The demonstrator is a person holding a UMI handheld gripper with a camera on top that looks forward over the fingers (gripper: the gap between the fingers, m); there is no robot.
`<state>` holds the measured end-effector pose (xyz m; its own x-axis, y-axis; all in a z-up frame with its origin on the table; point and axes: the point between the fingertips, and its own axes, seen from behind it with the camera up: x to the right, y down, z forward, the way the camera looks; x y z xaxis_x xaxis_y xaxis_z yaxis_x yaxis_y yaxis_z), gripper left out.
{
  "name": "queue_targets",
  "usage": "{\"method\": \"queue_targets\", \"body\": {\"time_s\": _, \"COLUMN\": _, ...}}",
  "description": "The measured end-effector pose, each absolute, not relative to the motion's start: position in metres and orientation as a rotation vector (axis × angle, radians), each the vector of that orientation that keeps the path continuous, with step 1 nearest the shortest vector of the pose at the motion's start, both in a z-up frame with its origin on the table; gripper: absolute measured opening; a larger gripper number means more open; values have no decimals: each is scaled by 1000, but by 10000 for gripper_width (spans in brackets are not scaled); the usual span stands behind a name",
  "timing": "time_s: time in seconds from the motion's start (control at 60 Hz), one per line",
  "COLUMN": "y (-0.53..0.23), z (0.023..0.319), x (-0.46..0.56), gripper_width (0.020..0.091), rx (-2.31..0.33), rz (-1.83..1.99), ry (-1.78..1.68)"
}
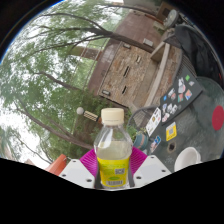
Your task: Pour water
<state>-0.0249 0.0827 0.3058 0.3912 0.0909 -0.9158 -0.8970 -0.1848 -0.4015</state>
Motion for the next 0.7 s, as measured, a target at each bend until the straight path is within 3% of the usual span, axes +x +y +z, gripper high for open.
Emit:
{"method": "queue_targets", "body": {"time_s": 0.083, "y": 82, "z": 377, "x": 62, "gripper_width": 398, "rx": -1414, "rz": 550, "ry": 394}}
{"method": "queue_targets", "body": {"time_s": 0.183, "y": 88, "z": 375, "x": 135, "gripper_width": 430, "rx": -1379, "rz": -47, "ry": 84}}
{"method": "queue_targets", "body": {"time_s": 0.233, "y": 88, "z": 344, "x": 174, "gripper_width": 427, "rx": -1405, "rz": -164, "ry": 53}}
{"method": "queue_targets", "body": {"time_s": 0.433, "y": 89, "z": 151, "x": 245, "gripper_width": 431, "rx": -1643, "rz": -137, "ry": 105}}
{"method": "queue_targets", "body": {"time_s": 0.7, "y": 83, "z": 20, "x": 259, "gripper_width": 434, "rx": -1803, "rz": -104, "ry": 172}}
